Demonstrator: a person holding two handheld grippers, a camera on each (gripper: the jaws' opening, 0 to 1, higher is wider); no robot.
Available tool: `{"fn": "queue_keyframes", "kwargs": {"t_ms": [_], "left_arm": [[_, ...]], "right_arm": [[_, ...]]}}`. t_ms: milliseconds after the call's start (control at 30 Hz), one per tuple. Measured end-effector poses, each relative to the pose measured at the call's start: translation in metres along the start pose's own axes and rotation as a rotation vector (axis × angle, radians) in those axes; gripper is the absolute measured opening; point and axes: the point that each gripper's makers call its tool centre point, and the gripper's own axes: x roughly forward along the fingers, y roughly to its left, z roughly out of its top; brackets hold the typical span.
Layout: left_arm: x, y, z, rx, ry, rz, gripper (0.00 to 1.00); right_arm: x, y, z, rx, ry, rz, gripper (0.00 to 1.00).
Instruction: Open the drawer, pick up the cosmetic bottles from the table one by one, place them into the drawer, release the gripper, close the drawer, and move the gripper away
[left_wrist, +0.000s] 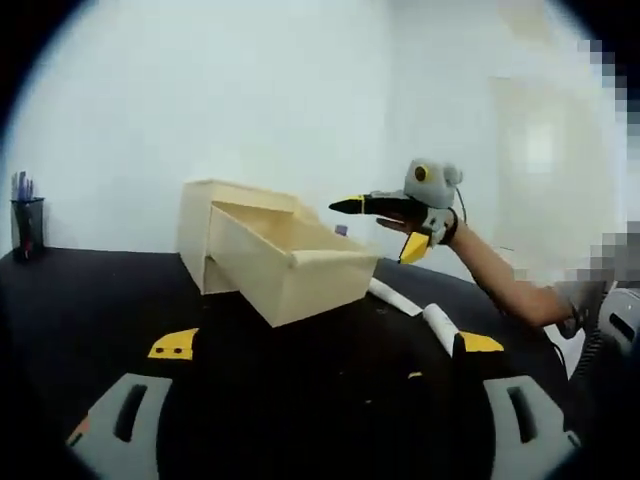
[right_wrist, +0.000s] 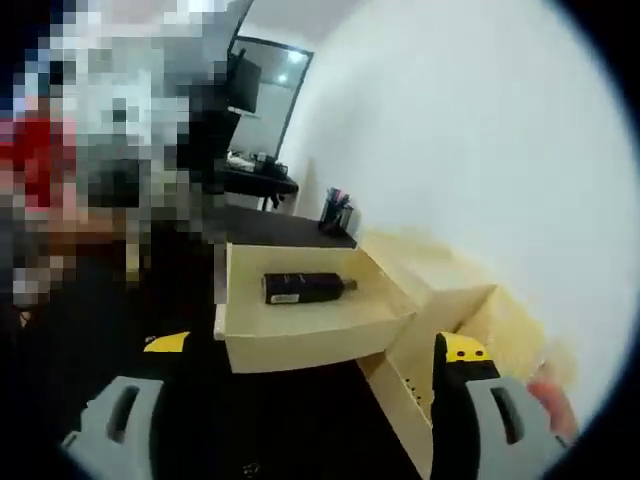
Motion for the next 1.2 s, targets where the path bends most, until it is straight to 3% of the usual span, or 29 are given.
{"fn": "queue_keyframes", "kwargs": {"t_ms": [133,300,433,633,833,1200], "left_arm": [[0.000,0.000,-0.004,-0.009,0.008,0.008,0.96],[-0.002,-0.002,-0.002,-0.032,-0.013,0.004,0.96],[-0.001,-0.002,-0.004,-0.031,-0.005,0.006,0.96],[0.002,-0.005,-0.008,-0.025,0.014,-0.002,0.95],[0.003,-0.006,-0.010,-0.019,0.024,-0.006,0.95],[0.002,-0.005,-0.011,-0.013,0.029,0.001,0.94]], "right_arm": [[0.005,0.005,-0.010,0.031,0.003,0.006,0.93],[0.010,0.013,-0.002,0.141,-0.099,0.040,0.93],[0.012,0.011,-0.012,0.117,-0.087,0.005,0.93],[0.013,0.000,-0.017,0.166,-0.148,0.007,0.93],[0.020,0.011,-0.024,0.156,-0.143,0.026,0.93],[0.021,0.012,-0.027,0.188,-0.175,0.033,0.93]]}}
